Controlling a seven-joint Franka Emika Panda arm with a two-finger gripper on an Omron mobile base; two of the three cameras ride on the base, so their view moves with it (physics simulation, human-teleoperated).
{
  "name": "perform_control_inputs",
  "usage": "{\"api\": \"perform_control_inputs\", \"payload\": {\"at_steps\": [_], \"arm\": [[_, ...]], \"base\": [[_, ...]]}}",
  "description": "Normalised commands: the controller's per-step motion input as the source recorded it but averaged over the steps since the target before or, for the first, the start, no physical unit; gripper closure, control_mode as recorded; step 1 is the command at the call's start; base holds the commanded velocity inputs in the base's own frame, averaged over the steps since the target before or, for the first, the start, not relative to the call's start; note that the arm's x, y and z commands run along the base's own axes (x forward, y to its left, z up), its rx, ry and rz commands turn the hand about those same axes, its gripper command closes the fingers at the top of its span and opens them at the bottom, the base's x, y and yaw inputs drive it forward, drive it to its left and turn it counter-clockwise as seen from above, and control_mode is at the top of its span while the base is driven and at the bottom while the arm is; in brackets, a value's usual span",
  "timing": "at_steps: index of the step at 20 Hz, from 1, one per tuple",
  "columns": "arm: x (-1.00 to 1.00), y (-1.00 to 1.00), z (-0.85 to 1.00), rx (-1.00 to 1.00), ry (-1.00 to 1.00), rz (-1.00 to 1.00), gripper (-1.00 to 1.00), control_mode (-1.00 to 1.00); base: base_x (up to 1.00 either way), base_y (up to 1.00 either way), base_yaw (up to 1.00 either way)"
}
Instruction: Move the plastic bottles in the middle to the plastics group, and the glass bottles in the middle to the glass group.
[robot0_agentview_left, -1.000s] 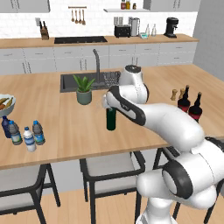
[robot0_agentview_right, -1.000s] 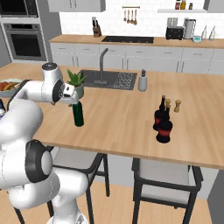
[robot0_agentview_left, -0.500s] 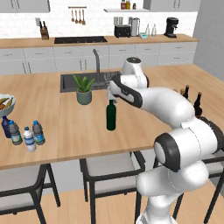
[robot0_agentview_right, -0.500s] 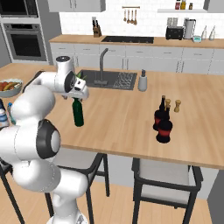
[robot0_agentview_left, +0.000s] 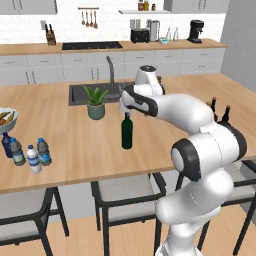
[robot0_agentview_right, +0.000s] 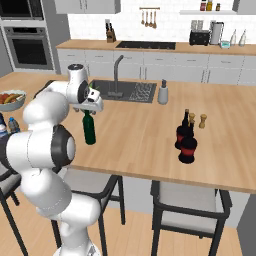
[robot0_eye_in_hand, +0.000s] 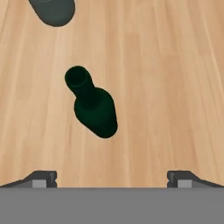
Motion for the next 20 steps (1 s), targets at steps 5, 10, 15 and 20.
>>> {"api": "perform_control_inputs", "payload": {"at_steps": [5, 10, 15, 20], "arm": [[0.20, 0.28, -0.20, 0.00, -0.01, 0.00, -1.00, -1.00], [0.51, 0.12, -0.23, -0.09, -0.01, 0.00, -1.00, -1.00], [0.53, 0.02, -0.18, -0.10, 0.00, 0.00, -1.00, -1.00], [0.15, 0.00, -0.07, -0.01, 0.00, 0.00, -1.00, -1.00]], "base": [[0.00, 0.00, 0.00], [0.00, 0.00, 0.00], [0.00, 0.00, 0.00], [0.00, 0.00, 0.00]]}}
